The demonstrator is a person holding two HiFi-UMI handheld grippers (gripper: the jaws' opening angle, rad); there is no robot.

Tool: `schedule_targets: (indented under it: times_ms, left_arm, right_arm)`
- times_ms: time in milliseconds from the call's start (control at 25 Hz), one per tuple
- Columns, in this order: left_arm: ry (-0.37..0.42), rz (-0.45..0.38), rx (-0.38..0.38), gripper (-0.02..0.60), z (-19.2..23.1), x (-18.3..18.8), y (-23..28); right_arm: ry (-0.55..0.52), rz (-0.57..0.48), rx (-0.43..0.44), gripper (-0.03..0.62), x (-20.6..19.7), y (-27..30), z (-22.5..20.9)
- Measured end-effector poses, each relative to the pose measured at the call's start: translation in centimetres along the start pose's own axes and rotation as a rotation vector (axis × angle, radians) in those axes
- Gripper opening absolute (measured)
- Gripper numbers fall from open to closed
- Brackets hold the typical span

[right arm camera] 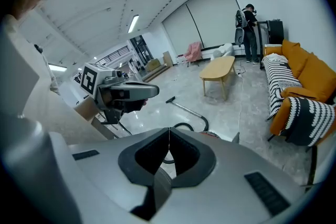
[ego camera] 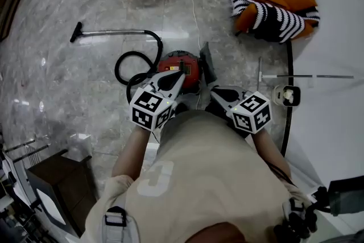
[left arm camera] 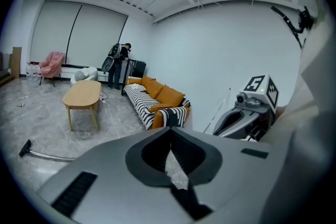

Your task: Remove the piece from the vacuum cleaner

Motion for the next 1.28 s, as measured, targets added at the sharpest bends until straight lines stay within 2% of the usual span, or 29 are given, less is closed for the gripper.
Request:
schedule_targets:
  times_ms: [360,680,920,1040,1160,1280]
  left_arm:
    - [-0.013,0.101,0.068,-0.008,-1.7,0.9,5.1]
    - [-0.052,0.175,0.11,-0.008,-1.3,-0.9,6.7]
    - [-0.078,0.199,0.122,-0.008,-0.4,-3.2,8.0]
    - [-0.06,0.213,0.137,-0.008,0.4,-4.4,8.7]
    - [-0.074,0.216,0.124,-0.008,0.6,-5.2,9.4]
    - [-0.078,0.22,0.124,-0.008,1.0,-6.0,10.6]
  right_arm:
    - [0.047,0.018,0.068,0.002,0.2,0.2,-6.7]
    - [0.066,0.144,0.121,0.002,-3.0,3.8,-9.5]
    - [0.074,0.191,0.078,0.002,-4.3,6.2,-11.9]
    - [0.098,0.163,0.041,0.002,-3.6,7.6,-13.1]
    - [0.094,0.147,0.016,0.002,-3.3,9.2,-14.7]
    - [0.122,0.221,0.02,0.002,-5.6,11.5,-17.7]
Point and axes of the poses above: the fingertips, and each gripper's own axes: y forward along the fingers, z to its left, x out of its top, the point moved 5 cm from there along -y, backward along the fingers, and after that the axes turned 2 degrees about -z, right-handed, at the moved point
